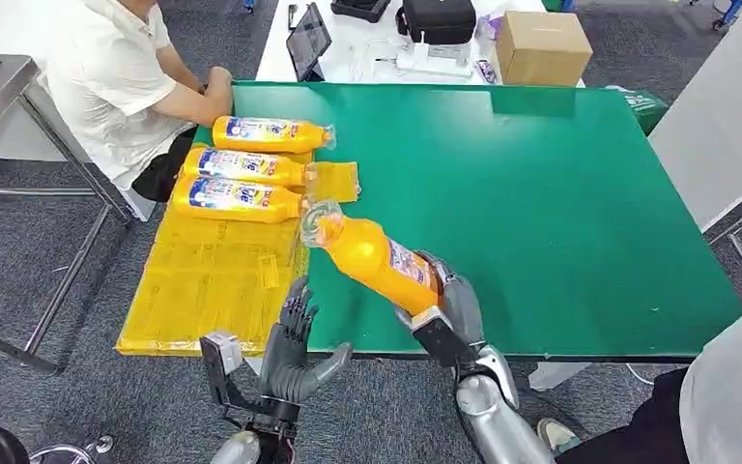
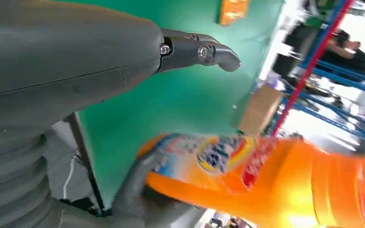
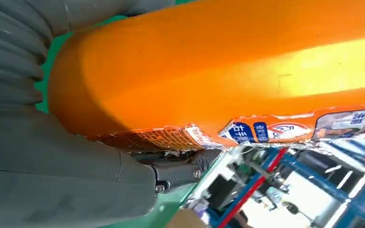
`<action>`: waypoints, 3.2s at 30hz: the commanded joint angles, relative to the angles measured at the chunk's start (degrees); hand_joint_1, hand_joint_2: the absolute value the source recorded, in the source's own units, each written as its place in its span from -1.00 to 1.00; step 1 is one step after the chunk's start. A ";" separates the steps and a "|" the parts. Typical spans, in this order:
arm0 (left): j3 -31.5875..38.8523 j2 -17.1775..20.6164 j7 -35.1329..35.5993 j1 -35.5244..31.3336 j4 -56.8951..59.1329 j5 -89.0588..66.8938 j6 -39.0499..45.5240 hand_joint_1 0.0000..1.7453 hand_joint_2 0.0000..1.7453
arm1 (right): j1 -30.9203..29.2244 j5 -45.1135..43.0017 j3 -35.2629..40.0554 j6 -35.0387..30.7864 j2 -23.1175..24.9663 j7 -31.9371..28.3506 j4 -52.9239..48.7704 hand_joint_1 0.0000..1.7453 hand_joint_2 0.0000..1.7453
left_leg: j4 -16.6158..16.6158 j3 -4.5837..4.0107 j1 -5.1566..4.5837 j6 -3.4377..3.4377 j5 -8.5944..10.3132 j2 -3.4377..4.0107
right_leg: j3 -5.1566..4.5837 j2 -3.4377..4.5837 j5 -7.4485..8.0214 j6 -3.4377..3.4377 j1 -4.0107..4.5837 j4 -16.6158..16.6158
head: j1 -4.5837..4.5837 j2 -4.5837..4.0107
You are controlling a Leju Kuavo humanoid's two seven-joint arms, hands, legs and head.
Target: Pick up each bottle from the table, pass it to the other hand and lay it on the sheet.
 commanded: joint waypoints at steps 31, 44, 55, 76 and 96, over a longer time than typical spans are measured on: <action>0.07 1.16 -3.82 -4.36 -6.92 2.73 -1.15 1.00 1.00 | -1.84 2.40 23.35 -1.25 5.46 -1.94 13.11 0.64 1.00 | -0.03 -0.04 0.01 0.05 0.01 -0.03 | -0.07 -0.10 -0.02 -0.10 0.03 -0.04 | -0.02 0.00; 3.11 1.95 -0.55 -2.48 -8.84 15.08 -19.31 1.00 1.00 | 0.34 -4.29 27.26 5.71 3.10 -2.76 6.36 -1.00 -1.00 | 0.00 0.08 0.02 0.12 -0.07 0.00 | 0.05 -0.14 -0.09 -0.17 0.06 -0.03 | -0.04 0.00; 11.92 1.55 -9.13 -4.04 -6.62 -14.88 15.38 1.00 1.00 | 9.36 -17.58 19.64 -17.36 0.55 -2.76 -32.23 -1.00 -1.00 | 0.01 0.02 -0.02 0.12 -0.06 -0.04 | 0.01 -0.16 -0.10 -0.18 0.03 0.02 | 0.00 0.00; 15.24 9.38 17.02 -22.68 39.09 -79.28 16.22 1.00 1.00 | 7.98 -16.67 14.81 -4.08 3.00 -2.76 -22.93 -1.00 -1.00 | -0.21 0.15 -0.03 0.05 0.11 -0.01 | 0.07 -0.12 0.04 -0.16 0.00 -0.14 | 0.00 0.00; 18.51 7.33 18.48 -27.62 47.96 -77.71 11.50 -0.74 1.00 | 7.79 -16.45 14.98 -3.73 3.08 -2.76 -17.96 -1.00 -1.00 | -0.19 0.73 -0.01 -0.08 0.21 0.17 | 0.54 0.05 0.18 -0.29 0.02 0.00 | 0.00 0.00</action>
